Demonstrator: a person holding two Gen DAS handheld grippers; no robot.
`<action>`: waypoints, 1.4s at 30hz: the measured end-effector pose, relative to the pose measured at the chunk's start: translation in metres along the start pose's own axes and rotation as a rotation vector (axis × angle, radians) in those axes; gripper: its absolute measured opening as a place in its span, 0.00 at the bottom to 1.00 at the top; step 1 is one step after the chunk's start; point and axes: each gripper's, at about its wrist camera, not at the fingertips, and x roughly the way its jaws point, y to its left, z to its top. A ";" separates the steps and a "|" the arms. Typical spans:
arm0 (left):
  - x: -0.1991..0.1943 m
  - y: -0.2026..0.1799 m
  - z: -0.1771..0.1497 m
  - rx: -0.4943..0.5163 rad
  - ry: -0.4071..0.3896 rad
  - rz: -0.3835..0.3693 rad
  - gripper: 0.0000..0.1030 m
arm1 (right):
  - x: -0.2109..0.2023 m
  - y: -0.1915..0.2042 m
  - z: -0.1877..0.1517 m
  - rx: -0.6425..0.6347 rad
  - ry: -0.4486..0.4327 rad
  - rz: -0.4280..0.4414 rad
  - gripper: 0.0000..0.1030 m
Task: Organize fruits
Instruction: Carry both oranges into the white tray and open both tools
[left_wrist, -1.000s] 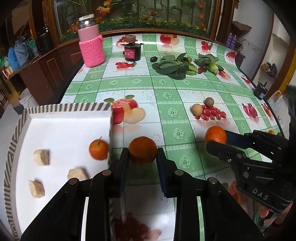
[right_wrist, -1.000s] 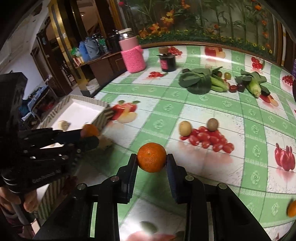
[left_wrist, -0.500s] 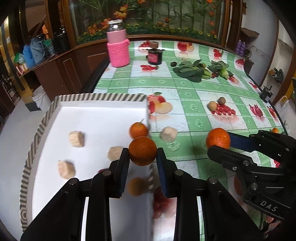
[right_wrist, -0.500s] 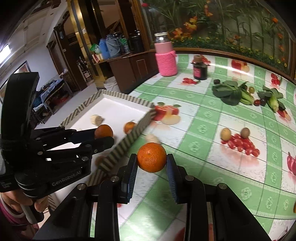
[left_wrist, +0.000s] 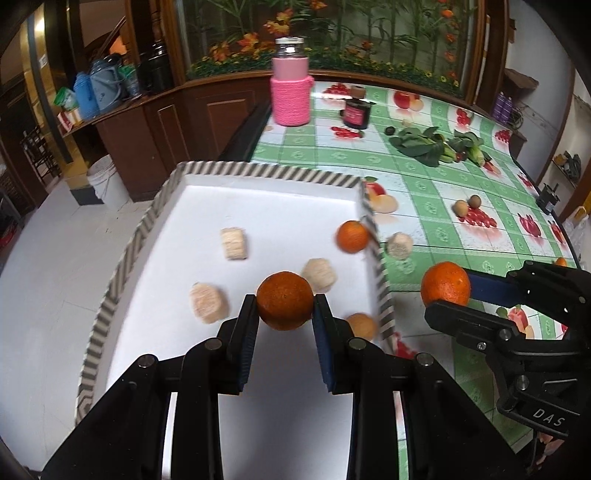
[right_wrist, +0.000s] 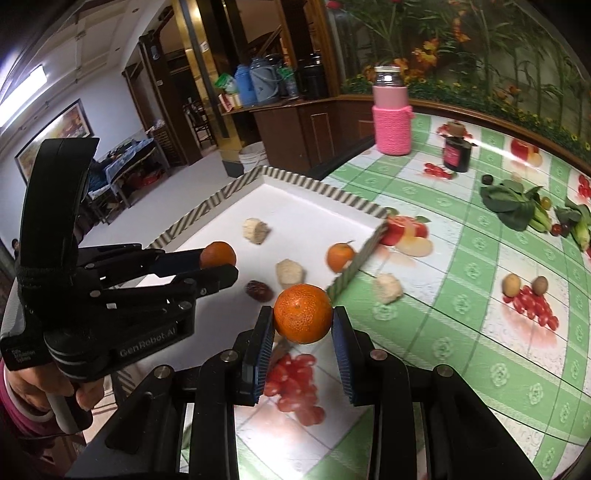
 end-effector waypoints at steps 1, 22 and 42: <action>-0.001 0.004 -0.002 -0.004 0.000 0.004 0.26 | 0.003 0.005 0.001 -0.007 0.009 0.012 0.31; 0.025 0.028 -0.016 -0.020 0.067 0.044 0.26 | 0.045 0.044 -0.005 -0.065 0.094 0.094 0.31; 0.036 0.041 -0.009 -0.034 0.085 0.066 0.26 | 0.080 0.056 -0.005 -0.110 0.168 0.083 0.31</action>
